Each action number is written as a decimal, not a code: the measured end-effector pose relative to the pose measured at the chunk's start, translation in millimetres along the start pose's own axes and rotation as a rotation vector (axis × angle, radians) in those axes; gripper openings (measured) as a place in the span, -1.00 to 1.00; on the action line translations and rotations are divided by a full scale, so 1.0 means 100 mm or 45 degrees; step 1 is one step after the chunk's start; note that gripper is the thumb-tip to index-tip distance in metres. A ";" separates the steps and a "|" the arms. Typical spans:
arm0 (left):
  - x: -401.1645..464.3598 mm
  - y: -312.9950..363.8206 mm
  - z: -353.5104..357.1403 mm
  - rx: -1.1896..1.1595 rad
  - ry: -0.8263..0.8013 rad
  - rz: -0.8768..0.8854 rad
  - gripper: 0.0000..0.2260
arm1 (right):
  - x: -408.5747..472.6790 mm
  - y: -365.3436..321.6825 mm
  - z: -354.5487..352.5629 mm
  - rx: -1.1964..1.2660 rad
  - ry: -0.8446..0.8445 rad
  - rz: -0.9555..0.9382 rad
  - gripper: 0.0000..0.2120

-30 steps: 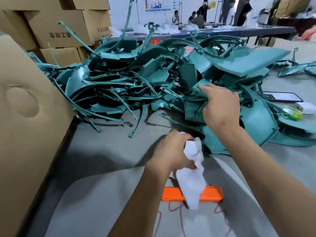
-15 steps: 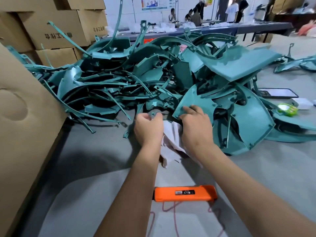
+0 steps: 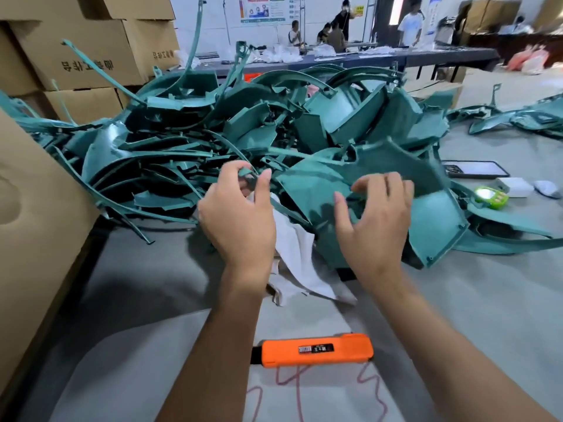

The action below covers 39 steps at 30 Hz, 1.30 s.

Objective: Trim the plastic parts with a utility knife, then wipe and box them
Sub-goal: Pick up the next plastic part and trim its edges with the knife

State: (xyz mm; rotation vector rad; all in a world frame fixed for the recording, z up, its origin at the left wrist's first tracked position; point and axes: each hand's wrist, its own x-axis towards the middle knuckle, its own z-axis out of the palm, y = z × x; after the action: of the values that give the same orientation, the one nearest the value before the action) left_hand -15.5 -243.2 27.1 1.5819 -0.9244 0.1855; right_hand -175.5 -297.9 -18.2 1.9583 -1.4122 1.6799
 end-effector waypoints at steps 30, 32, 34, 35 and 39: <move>0.08 -0.60 -0.61 -0.495 -0.094 -0.377 -0.59 | 0.04 -0.80 -0.09 0.355 -1.185 0.372 -0.45; 0.02 -0.86 -0.69 -0.430 -0.064 -0.472 -0.63 | 0.06 -0.78 -0.18 0.093 -1.470 0.037 -0.51; -0.07 -1.06 -0.73 -0.463 -0.050 -0.542 -0.65 | 0.03 -0.79 -0.29 -0.037 -1.902 -0.144 -0.49; -0.11 -1.13 -0.73 -0.483 -0.038 -0.559 -0.65 | -0.02 -0.80 -0.33 -0.128 -2.060 -0.228 -0.47; -0.14 -1.30 -0.70 -0.482 -0.074 -0.606 -0.58 | -0.29 -0.79 -0.37 -0.297 -2.068 -0.478 -0.54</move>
State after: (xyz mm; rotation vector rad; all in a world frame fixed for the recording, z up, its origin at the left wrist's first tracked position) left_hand 85.6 -181.2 -62.6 1.4085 -0.5611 -0.3537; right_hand -138.4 -216.7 2.0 3.1189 -1.1500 -0.5562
